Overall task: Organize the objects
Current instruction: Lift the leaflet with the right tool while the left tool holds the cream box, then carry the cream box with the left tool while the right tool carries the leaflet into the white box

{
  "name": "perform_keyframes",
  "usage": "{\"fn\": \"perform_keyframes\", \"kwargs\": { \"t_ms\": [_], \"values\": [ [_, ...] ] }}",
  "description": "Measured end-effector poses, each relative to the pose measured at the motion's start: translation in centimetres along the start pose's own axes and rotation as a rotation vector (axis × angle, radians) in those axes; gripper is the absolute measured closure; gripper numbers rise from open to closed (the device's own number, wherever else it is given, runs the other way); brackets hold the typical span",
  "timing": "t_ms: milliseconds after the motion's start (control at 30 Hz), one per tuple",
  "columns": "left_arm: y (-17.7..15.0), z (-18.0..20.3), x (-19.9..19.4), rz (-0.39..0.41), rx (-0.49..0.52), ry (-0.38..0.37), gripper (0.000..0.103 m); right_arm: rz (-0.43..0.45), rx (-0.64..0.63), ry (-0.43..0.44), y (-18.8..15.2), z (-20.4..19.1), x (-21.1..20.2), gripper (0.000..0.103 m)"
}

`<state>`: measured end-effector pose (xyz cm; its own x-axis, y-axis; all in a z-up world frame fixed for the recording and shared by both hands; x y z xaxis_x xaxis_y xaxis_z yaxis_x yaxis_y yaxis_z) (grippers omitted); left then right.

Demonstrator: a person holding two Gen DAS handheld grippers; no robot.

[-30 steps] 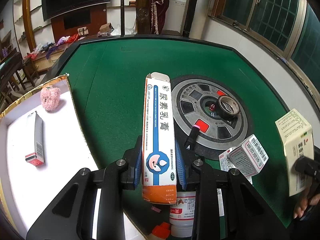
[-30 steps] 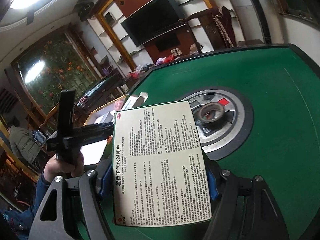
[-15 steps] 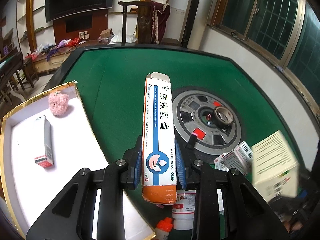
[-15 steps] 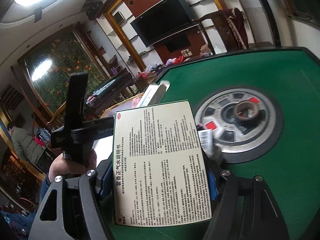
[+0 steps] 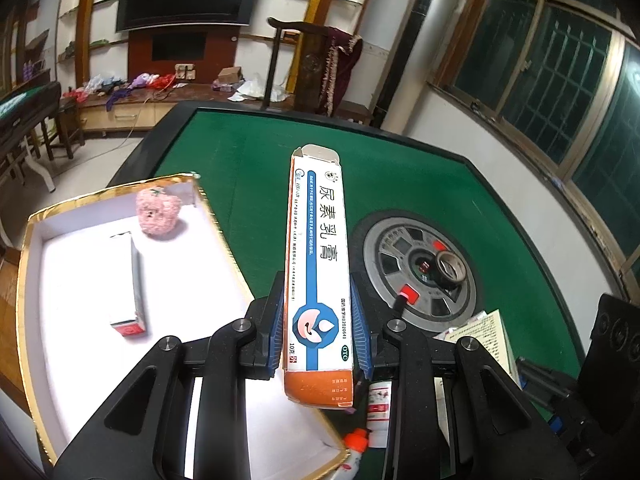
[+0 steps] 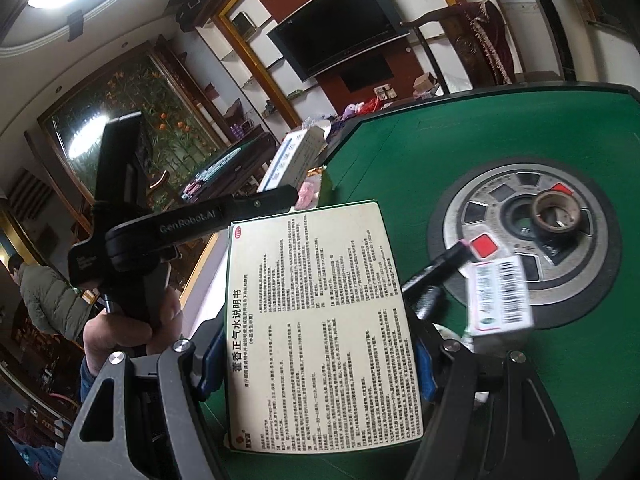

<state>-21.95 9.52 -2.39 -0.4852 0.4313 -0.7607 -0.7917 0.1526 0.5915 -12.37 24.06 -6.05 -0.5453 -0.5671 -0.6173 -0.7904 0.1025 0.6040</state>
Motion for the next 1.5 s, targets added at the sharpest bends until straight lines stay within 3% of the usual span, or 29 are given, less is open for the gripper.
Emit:
{"fn": "perform_keyframes", "kwargs": {
  "t_ms": [400, 667, 1133, 1500],
  "values": [
    [0.3, -8.5, -1.9, 0.017, -0.173, 0.046, 0.074, -0.051, -0.05, -0.02, 2.8, -3.9, 3.6, 0.031],
    [-1.5, -16.4, -1.4, -0.02, -0.344, 0.15, 0.074, -0.127, -0.079, -0.048, 5.9, -6.9, 8.5, 0.031],
    [-2.9, -18.1, 2.1, -0.122, -0.394, 0.198, 0.074, -0.238, -0.094, -0.209, 10.3, -6.7, 18.9, 0.031],
    [-3.1, -19.2, 2.8, -0.147, -0.423, 0.207, 0.074, -0.276, -0.147, -0.358, 11.3, -6.0, 22.9, 0.031]
  ]
}}
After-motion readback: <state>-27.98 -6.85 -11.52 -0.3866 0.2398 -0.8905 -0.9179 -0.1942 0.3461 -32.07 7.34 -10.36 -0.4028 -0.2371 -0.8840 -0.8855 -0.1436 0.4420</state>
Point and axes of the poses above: each gripper's, at about its wrist camera, not at the fingertips, and x roughly the way its jaws point, z to its right, y to its top, the point moved 6 cm from there along x, roughly the way its jaws point, and after that the axes turned 8 degrees about -z, right-handed, at the moved point
